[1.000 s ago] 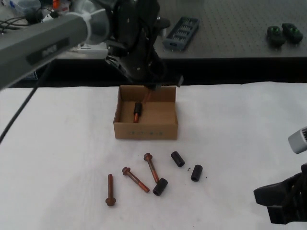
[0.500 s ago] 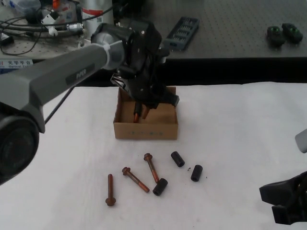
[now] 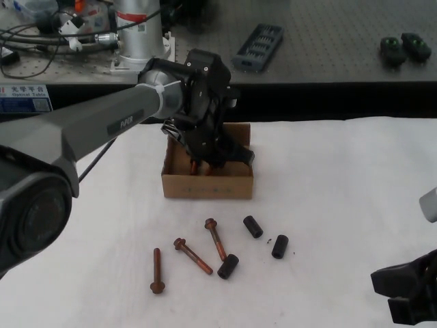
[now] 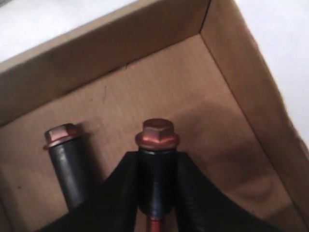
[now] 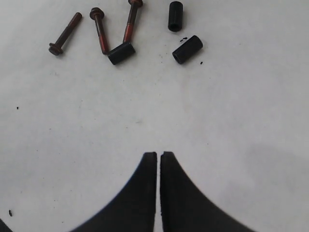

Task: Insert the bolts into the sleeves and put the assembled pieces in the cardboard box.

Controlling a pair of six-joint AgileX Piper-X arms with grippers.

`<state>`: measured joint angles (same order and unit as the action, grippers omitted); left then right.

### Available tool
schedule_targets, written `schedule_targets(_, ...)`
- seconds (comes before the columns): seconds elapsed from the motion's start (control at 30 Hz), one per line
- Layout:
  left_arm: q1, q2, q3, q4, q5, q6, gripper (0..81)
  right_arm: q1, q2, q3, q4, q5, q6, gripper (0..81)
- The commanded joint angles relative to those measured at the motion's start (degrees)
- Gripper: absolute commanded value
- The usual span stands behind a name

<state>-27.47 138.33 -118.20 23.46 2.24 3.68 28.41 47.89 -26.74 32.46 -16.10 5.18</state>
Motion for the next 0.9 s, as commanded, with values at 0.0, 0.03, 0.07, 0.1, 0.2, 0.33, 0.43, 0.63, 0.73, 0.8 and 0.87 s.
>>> schedule_targets(0.0, 0.08, -0.20, -1.23, -0.34, -1.16, 0.65, 3.7, -0.43, -0.70, -0.18, 0.69, -0.26, -0.48, 3.7)
schedule_targets(0.03, 0.08, -0.20, -1.23, -0.36, -1.16, 0.65, 7.6, -0.43, -0.70, -0.18, 0.69, -0.26, -0.48, 3.7)
schedule_targets(0.07, 0.08, -0.20, -1.23, -0.36, -1.16, 0.49, 12.5, -0.43, -0.70, -0.18, 0.69, -0.26, -0.48, 3.7)
schedule_targets(0.1, 0.08, -0.20, -1.23, -0.36, -1.34, -0.10, 16.7, -0.43, -0.70, -0.18, 0.69, -0.26, -0.48, 3.7)
schedule_targets(0.2, 0.08, -0.20, -1.23, -0.36, -2.24, -1.64, 29.7, -0.43, -0.70, -0.18, 0.69, -0.26, -0.48, 3.7)
schedule_targets(0.33, 0.08, -0.52, -1.23, -0.24, -2.24, -1.63, 31.7, -0.43, -0.70, -0.18, 0.69, -0.26, -0.48, 3.7)
schedule_targets(0.43, 0.08, -1.87, -1.23, -0.35, -2.24, -1.63, 31.7, -0.43, -0.82, -0.18, 0.65, -0.26, -0.48, 3.7)
schedule_targets(0.63, 0.72, -7.69, -1.23, 0.33, -2.24, 1.61, 30.0, -0.43, -0.76, -0.44, -0.86, -0.37, -2.21, 3.7)
schedule_targets(0.73, 1.31, -11.63, -1.23, 3.15, -2.24, 3.26, 25.0, -0.43, -0.76, -2.32, -2.47, -0.37, -12.89, 3.7)
schedule_targets(0.8, 1.78, -14.24, -1.23, 5.37, -2.24, 5.09, 20.7, -0.43, -0.43, -4.12, -3.71, -0.59, -15.98, 3.7)
schedule_targets(0.87, 2.27, -16.39, -1.23, 8.10, -2.24, 6.31, 18.8, -0.43, 0.55, -6.45, -3.72, -1.18, -16.60, 3.7)
